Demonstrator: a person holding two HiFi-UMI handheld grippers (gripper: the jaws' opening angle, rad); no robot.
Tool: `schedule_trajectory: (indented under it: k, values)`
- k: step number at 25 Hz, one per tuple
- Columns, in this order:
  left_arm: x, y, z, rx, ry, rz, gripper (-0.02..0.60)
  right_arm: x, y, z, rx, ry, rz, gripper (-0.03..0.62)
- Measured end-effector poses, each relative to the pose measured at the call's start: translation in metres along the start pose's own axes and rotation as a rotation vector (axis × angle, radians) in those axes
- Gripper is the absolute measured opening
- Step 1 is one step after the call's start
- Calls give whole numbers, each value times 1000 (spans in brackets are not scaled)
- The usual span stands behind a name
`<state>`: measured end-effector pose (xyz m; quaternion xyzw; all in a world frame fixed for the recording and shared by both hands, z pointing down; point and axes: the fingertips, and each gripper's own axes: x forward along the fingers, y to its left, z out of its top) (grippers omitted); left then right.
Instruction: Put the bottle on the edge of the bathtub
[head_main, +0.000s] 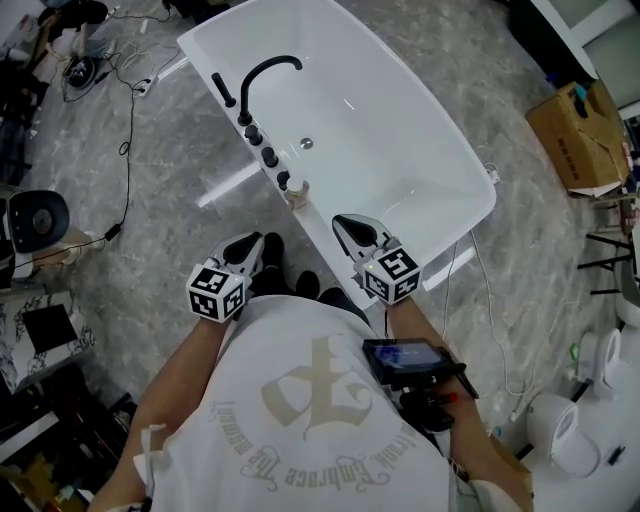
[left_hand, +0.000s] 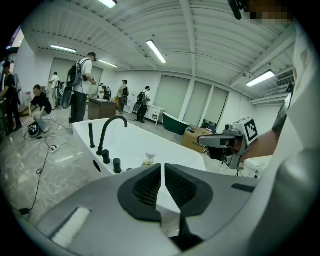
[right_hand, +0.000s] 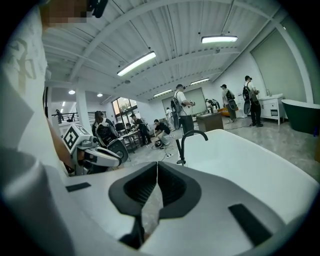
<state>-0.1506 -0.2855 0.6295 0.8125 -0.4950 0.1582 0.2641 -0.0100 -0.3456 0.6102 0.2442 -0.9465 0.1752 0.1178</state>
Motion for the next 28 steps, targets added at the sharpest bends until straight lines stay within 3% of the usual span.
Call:
schedule_trajectory:
  k: [18, 28]
  values:
    - [4, -10, -7, 6, 13, -14, 25, -9, 15, -13, 31, 15, 42, 6]
    - [10, -24, -19, 14, 53, -61, 25, -22, 13, -27, 67, 42, 10, 6]
